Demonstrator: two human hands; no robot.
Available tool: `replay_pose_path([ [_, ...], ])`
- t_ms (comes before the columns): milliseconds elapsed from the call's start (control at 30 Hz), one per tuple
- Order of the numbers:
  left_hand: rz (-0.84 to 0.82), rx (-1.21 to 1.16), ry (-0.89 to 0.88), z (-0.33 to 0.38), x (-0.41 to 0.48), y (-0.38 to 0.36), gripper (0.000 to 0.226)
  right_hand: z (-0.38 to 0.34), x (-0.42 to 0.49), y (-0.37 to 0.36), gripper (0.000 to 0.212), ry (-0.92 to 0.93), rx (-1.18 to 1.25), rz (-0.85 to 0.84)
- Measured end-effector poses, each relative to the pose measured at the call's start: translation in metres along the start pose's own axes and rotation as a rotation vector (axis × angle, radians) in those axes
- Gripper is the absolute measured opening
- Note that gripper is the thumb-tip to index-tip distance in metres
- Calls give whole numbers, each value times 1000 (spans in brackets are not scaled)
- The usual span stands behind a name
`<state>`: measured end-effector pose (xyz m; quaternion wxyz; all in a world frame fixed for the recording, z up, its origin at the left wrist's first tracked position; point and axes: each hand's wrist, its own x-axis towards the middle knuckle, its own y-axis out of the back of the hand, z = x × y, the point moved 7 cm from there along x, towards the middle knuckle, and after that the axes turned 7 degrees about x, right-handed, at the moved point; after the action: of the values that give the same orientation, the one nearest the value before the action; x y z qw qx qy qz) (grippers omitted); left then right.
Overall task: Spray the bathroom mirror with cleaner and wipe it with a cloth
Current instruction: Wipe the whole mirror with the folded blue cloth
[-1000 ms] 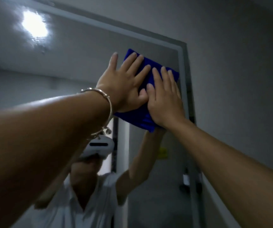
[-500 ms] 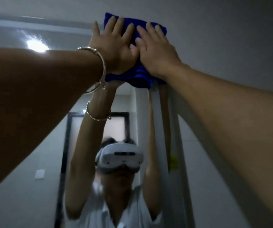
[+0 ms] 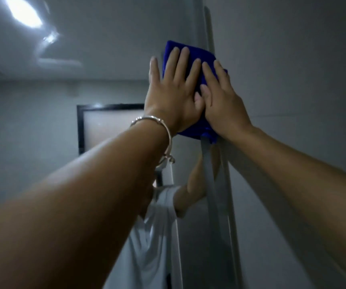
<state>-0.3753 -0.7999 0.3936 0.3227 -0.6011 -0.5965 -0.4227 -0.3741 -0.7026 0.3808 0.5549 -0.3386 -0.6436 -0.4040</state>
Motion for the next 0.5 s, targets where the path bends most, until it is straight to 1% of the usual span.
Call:
replay_pose_path([
  [167, -54, -49, 31, 33, -76, -11, 63, -4, -82, -11, 52, 42, -101, -28],
  [333, -118, -23, -17, 58, -142, -21, 64, -6, -155, -24, 53, -42, -110, -95],
  [500, -160, 26, -25, 69, -183, -26, 63, -17, -198, -31, 56, -35, -158, -143],
])
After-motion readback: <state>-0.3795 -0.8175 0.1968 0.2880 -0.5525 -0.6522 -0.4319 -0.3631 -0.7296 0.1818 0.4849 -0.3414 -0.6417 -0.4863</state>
